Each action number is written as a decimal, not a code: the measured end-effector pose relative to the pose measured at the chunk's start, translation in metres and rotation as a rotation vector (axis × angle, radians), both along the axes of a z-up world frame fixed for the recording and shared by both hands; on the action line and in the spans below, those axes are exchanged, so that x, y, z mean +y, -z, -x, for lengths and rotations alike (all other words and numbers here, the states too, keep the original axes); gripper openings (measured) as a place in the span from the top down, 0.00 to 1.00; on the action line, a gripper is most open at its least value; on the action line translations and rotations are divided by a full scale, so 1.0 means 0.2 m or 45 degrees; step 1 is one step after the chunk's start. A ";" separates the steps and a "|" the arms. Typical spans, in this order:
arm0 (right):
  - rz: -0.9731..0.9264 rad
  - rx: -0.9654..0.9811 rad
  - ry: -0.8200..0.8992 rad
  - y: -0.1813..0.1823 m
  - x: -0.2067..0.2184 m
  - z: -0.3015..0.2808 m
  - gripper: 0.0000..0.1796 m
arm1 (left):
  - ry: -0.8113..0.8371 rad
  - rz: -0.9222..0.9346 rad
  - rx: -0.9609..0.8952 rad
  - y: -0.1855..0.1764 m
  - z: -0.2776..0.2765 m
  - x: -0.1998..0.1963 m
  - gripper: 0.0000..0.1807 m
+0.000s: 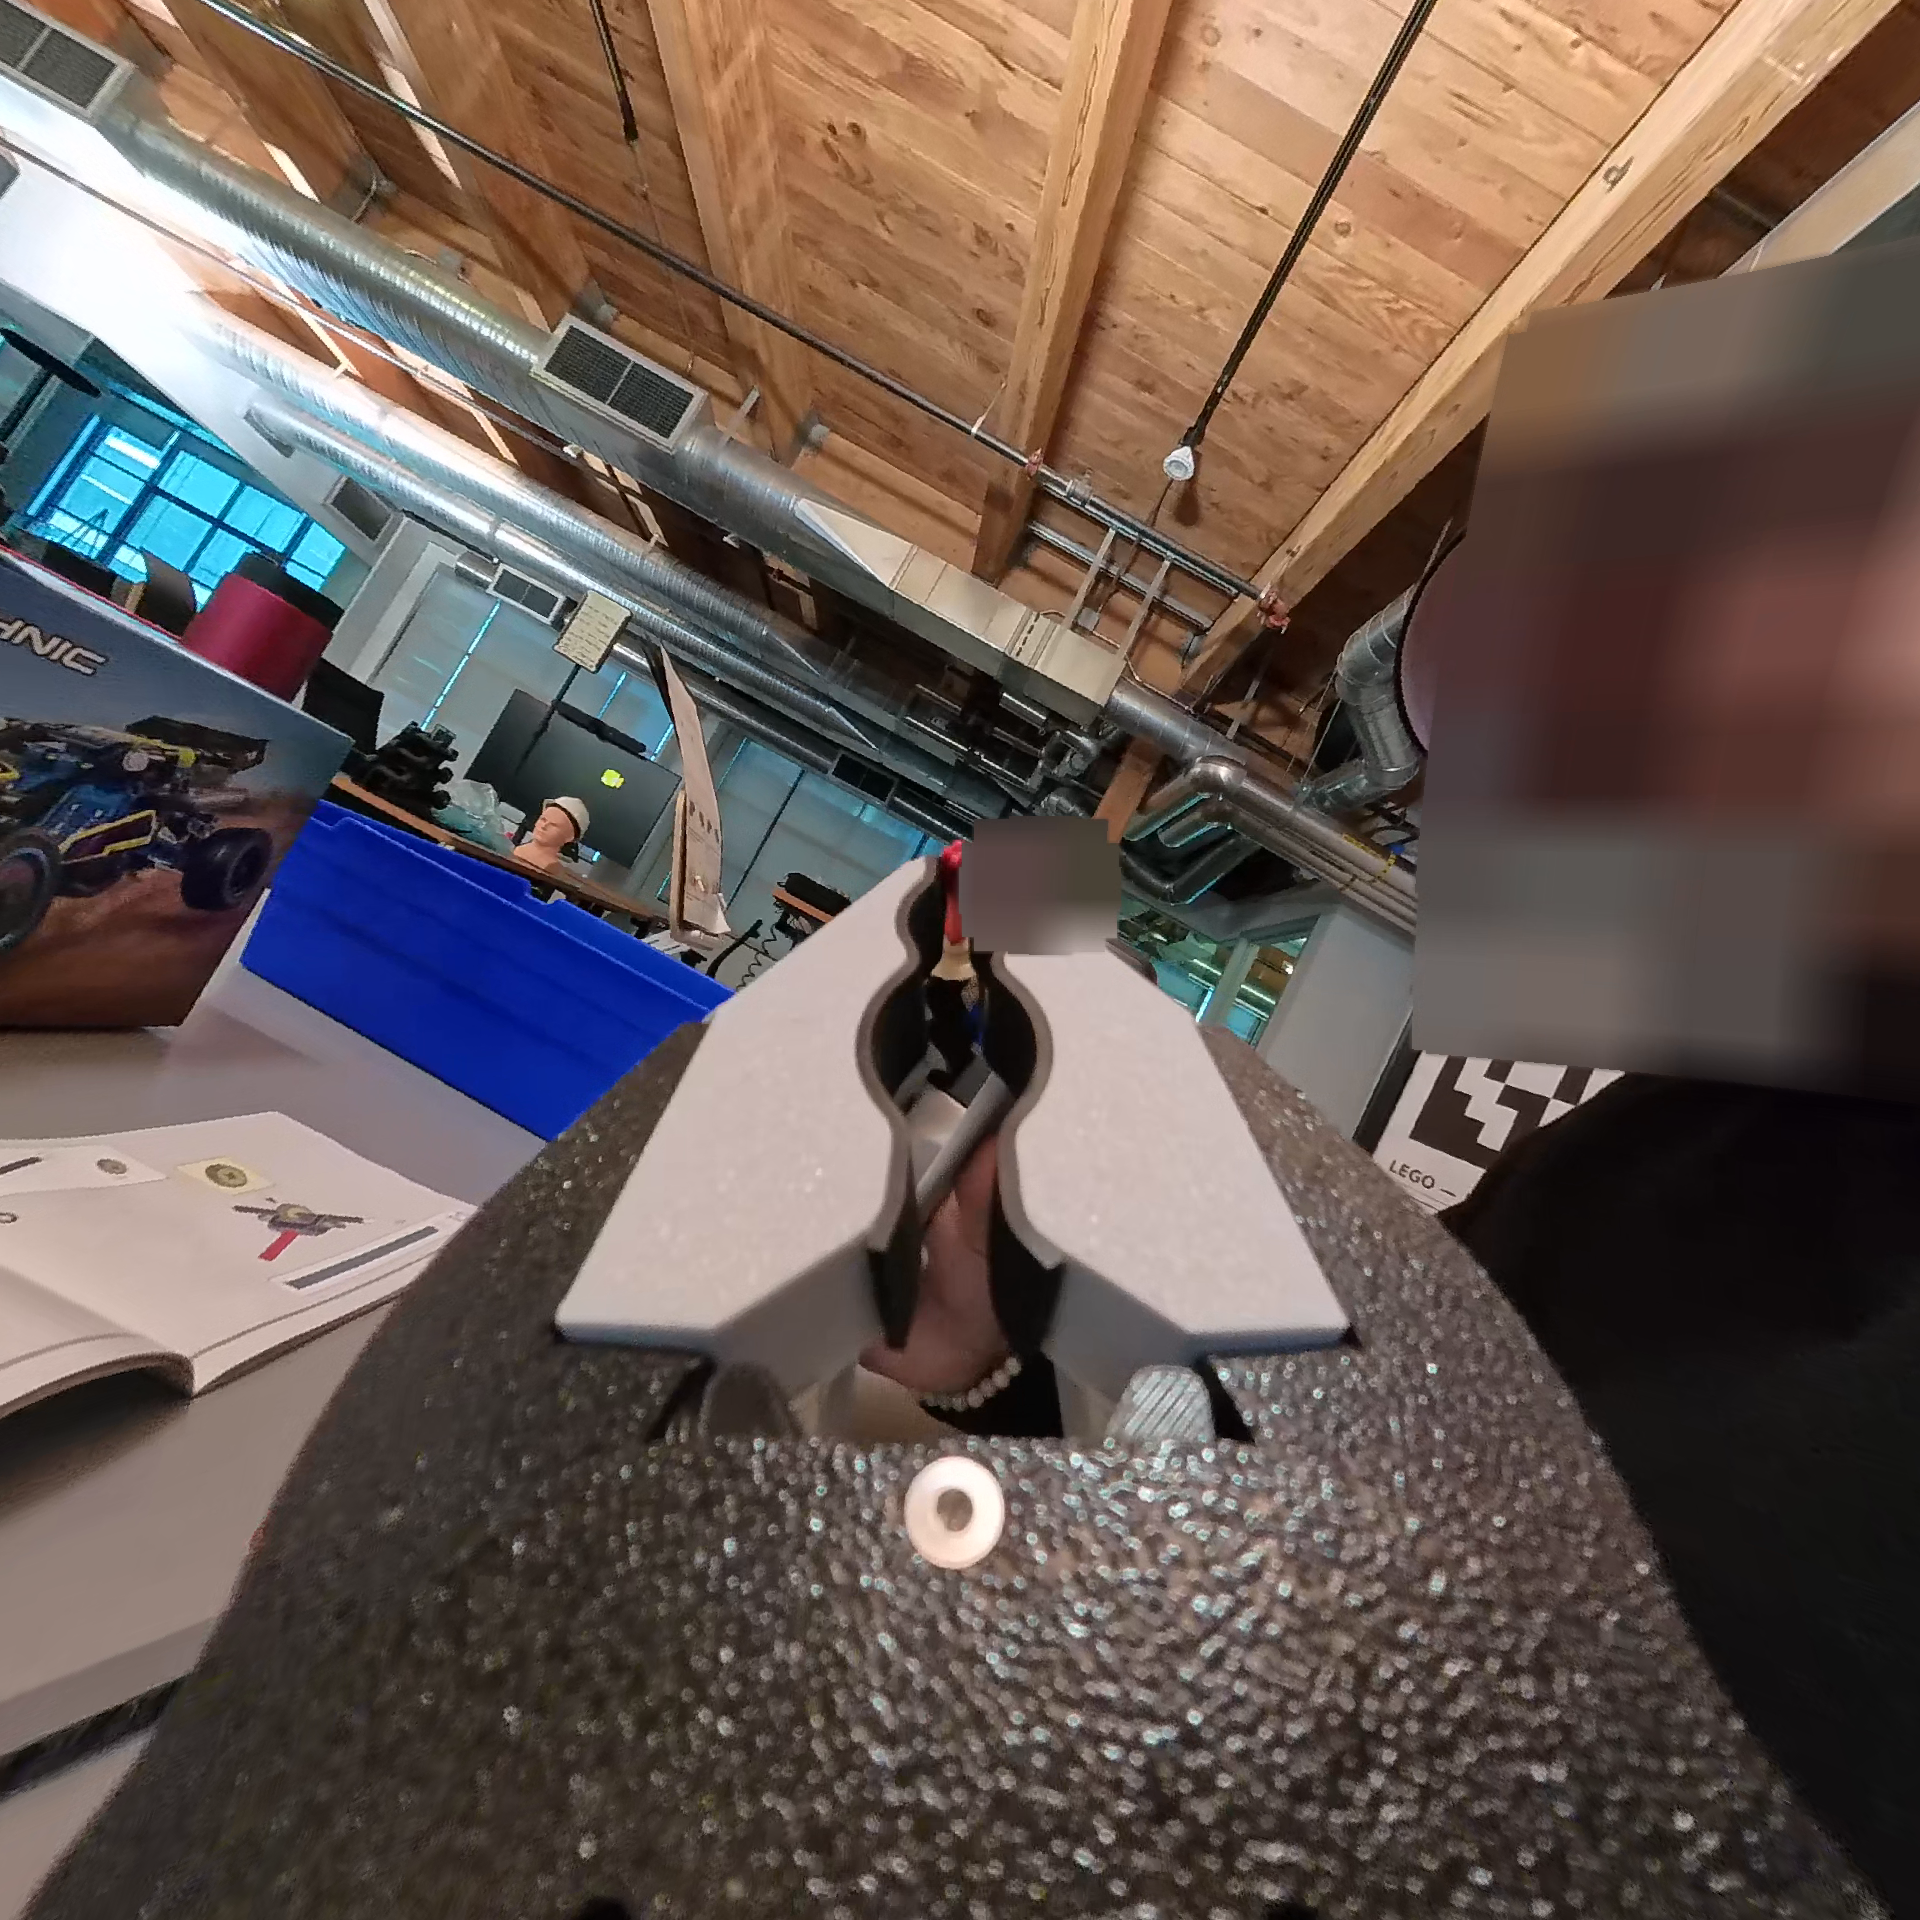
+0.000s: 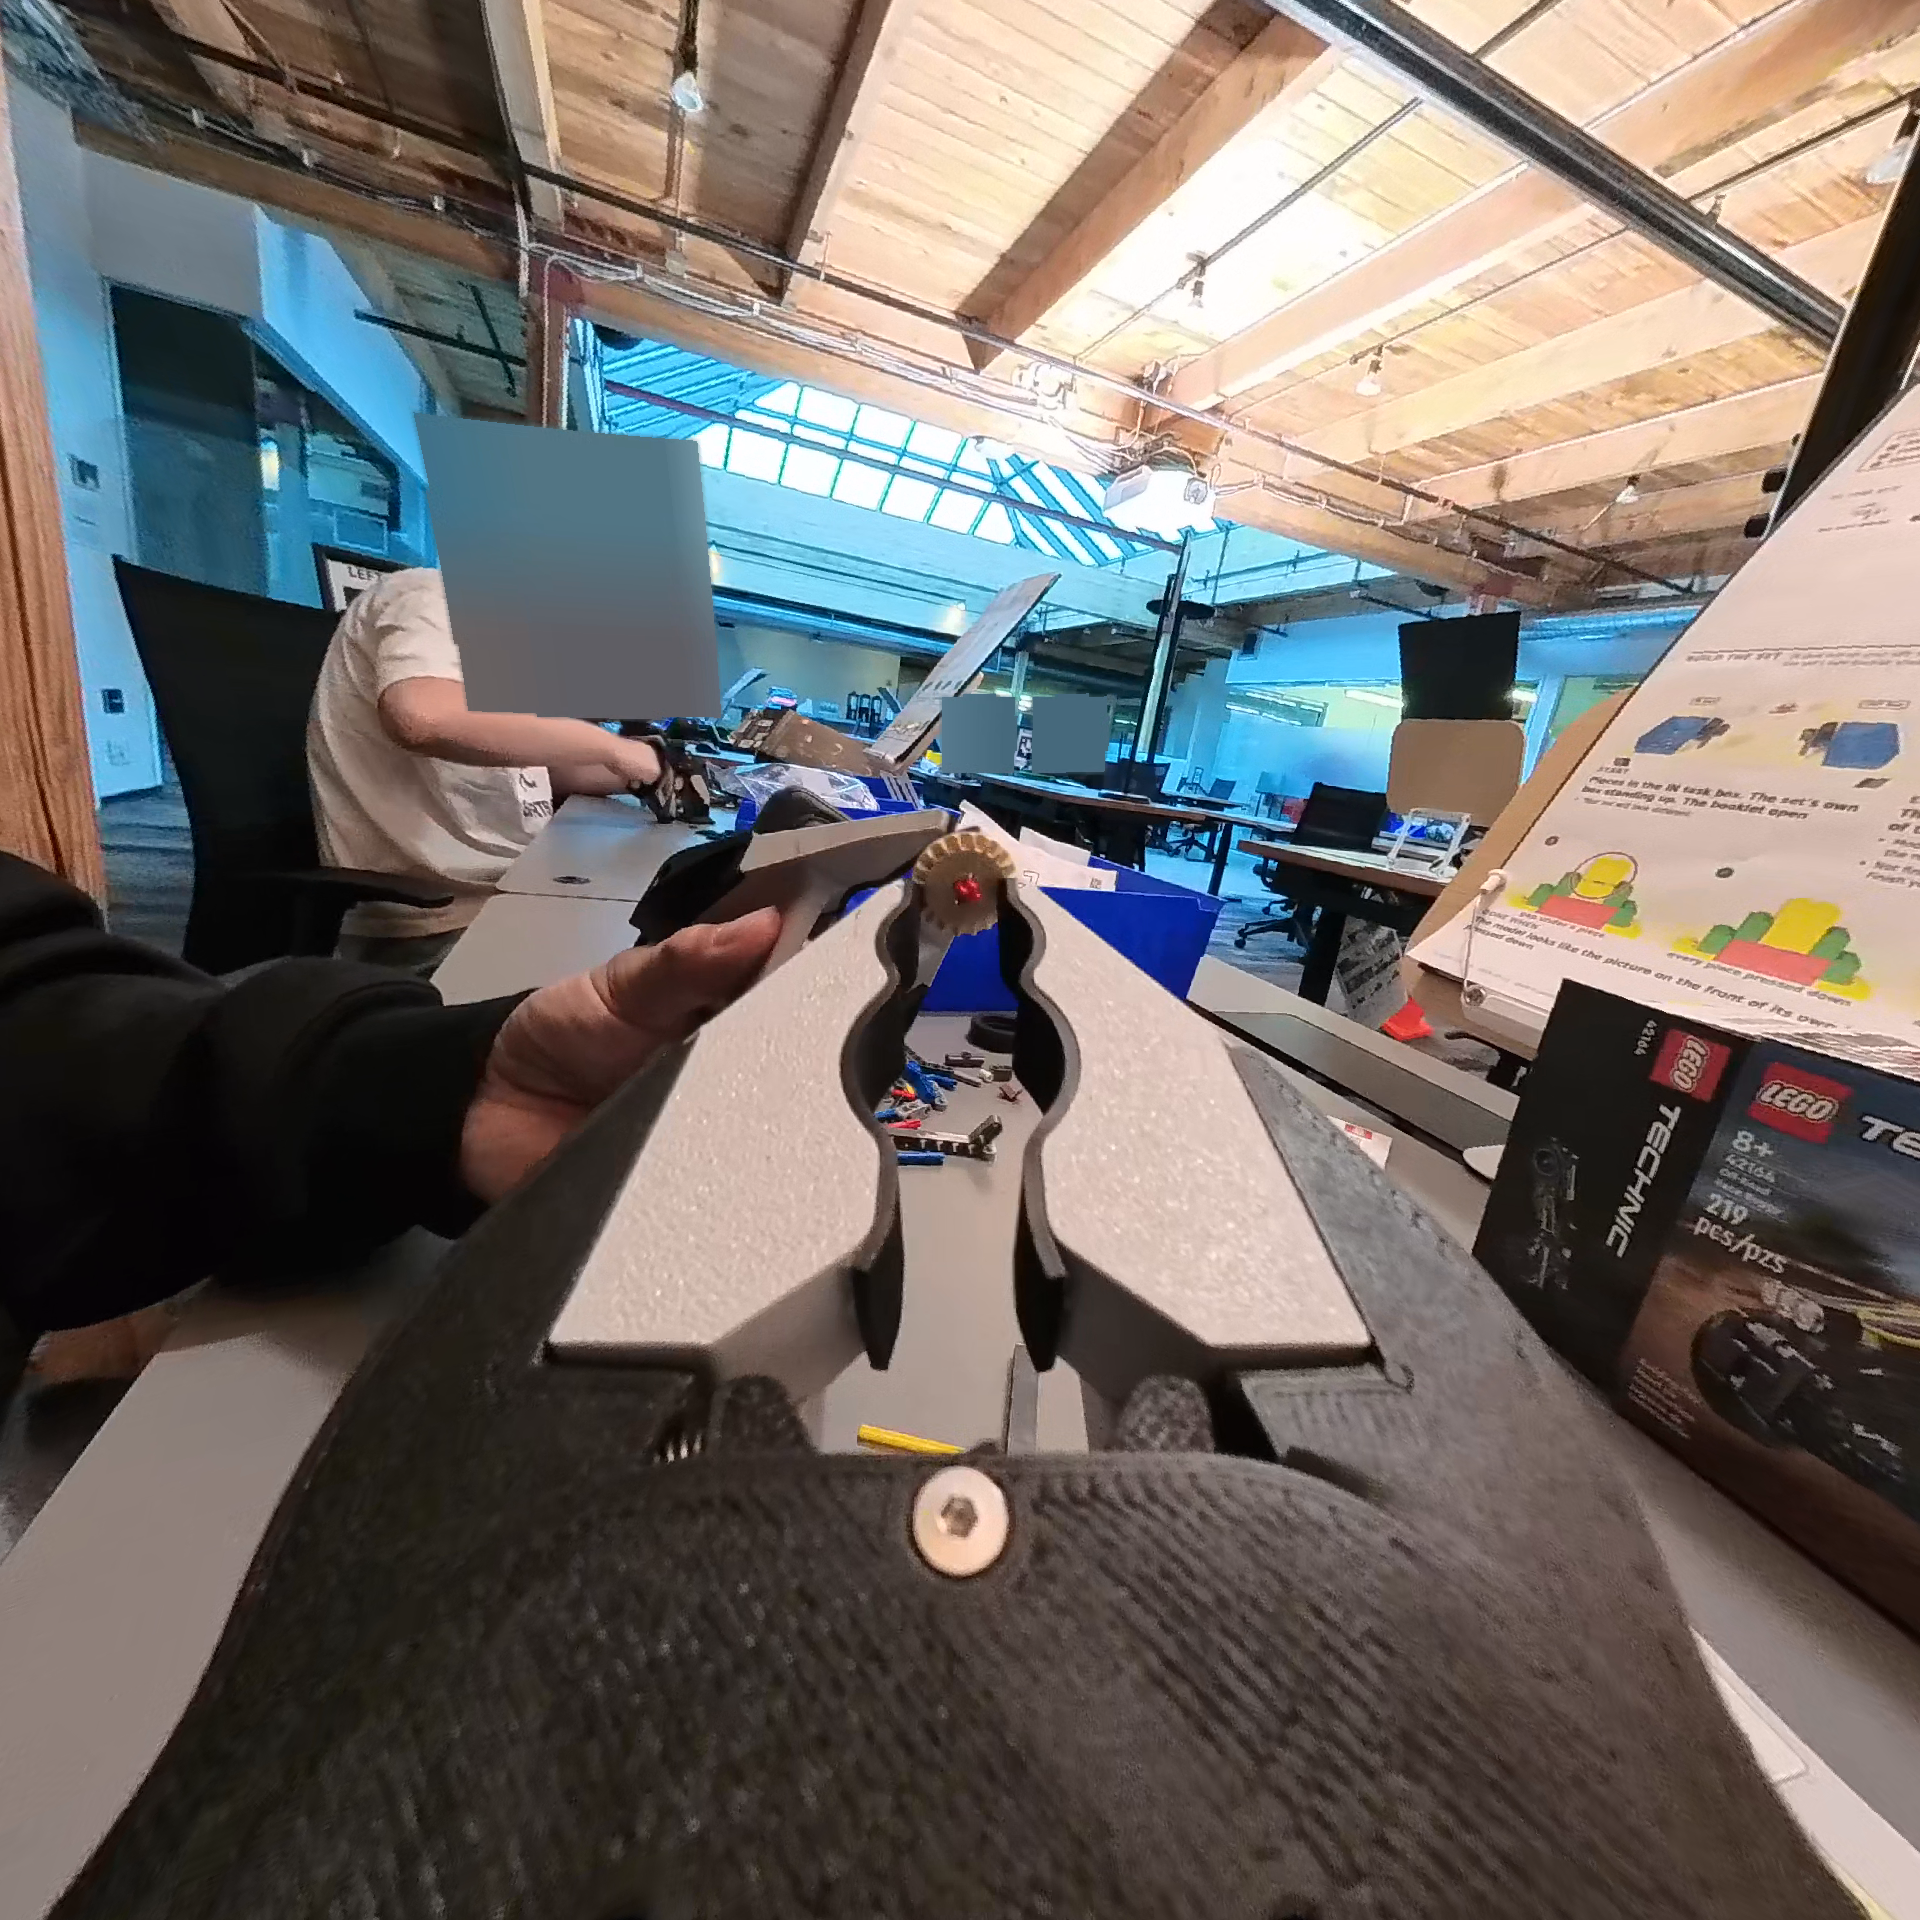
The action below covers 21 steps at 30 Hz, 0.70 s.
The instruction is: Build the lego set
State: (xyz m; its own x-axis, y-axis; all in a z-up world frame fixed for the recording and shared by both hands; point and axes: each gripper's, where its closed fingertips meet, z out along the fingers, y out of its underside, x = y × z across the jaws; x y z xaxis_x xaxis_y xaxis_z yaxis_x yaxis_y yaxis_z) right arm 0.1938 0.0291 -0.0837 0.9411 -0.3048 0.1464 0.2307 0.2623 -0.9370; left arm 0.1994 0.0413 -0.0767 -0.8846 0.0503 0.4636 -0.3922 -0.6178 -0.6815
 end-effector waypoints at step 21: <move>0.163 -0.025 -0.083 0.05 0.00 0.02 0.96 | -0.063 -0.223 -0.137 0.03 0.04 -0.06 0.99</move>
State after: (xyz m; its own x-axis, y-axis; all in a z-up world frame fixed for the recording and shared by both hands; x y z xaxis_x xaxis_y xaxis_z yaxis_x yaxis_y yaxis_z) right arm 0.1893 0.0294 -0.0929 0.9549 -0.2205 0.1991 0.2360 0.1560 -0.9592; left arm 0.1923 0.0283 -0.0819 -0.9290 -0.0673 0.3640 -0.2834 -0.5032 -0.8164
